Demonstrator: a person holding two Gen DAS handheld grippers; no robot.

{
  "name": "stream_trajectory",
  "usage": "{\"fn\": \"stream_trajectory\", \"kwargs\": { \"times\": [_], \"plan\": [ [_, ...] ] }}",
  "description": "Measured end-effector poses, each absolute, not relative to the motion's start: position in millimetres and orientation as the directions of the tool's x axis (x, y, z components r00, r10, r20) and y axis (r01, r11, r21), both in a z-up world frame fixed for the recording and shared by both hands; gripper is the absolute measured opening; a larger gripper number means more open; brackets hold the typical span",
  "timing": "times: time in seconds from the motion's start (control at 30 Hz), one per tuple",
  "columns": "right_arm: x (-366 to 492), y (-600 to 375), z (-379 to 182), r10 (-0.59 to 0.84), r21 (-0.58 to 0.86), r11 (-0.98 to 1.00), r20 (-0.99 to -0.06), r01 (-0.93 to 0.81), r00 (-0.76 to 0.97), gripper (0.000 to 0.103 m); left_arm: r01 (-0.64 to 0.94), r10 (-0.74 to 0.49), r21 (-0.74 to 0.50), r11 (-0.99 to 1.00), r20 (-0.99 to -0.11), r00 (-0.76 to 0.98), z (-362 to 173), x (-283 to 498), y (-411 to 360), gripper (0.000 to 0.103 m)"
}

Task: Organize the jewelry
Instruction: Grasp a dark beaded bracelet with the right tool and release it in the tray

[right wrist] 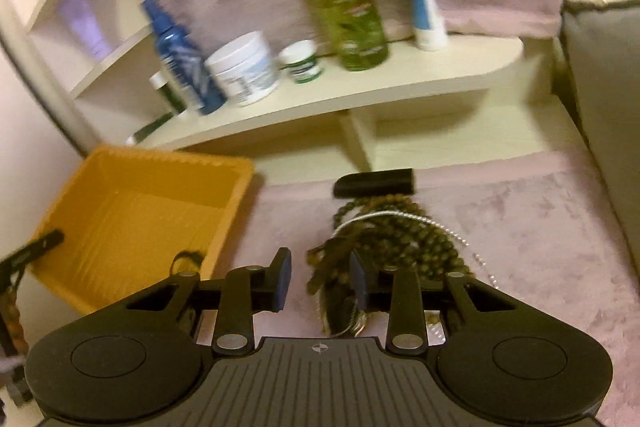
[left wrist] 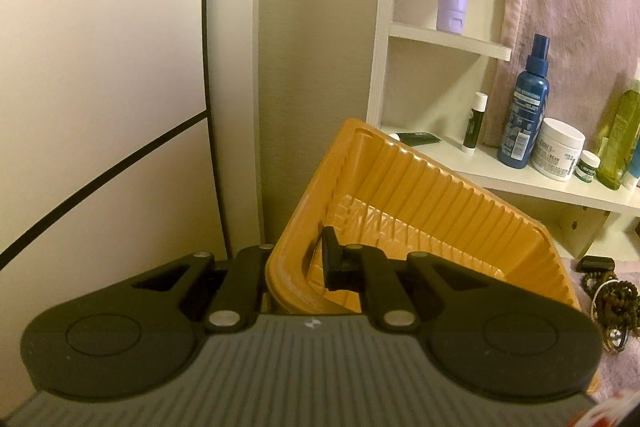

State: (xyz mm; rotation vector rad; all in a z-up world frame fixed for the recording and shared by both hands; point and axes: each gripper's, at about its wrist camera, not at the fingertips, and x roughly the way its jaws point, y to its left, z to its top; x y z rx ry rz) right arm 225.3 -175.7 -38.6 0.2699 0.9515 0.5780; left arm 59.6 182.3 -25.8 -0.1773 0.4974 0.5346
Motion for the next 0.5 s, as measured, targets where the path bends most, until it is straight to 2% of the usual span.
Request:
{"fn": "stream_trajectory", "kwargs": {
  "times": [0.33,0.37,0.4,0.43,0.5],
  "plan": [
    [253,-178,-60,0.601,0.54,0.798,-0.684,-0.267,0.413,0.033,-0.524,0.442,-0.029,0.851,-0.5,0.745,-26,61,183,0.01],
    [253,-176,-61,0.601,0.538,0.798,-0.684,-0.272,0.413,0.029,-0.524,0.442,-0.029,0.851,-0.501,0.745,-26,61,183,0.01],
    [253,-174,-61,0.597,0.53,0.802,-0.687,-0.277,0.414,0.014,-0.524,0.442,-0.029,0.851,-0.5,0.745,-26,61,183,0.01],
    [252,-173,-61,0.599,0.523,0.801,-0.684,-0.292,0.416,0.009,-0.524,0.442,-0.028,0.851,-0.5,0.745,-26,61,183,0.01],
    [250,-170,-60,0.593,0.501,0.805,-0.679,-0.318,0.432,0.007,-0.524,0.441,-0.029,0.851,-0.5,0.745,-27,61,183,0.01]
  ]
}}
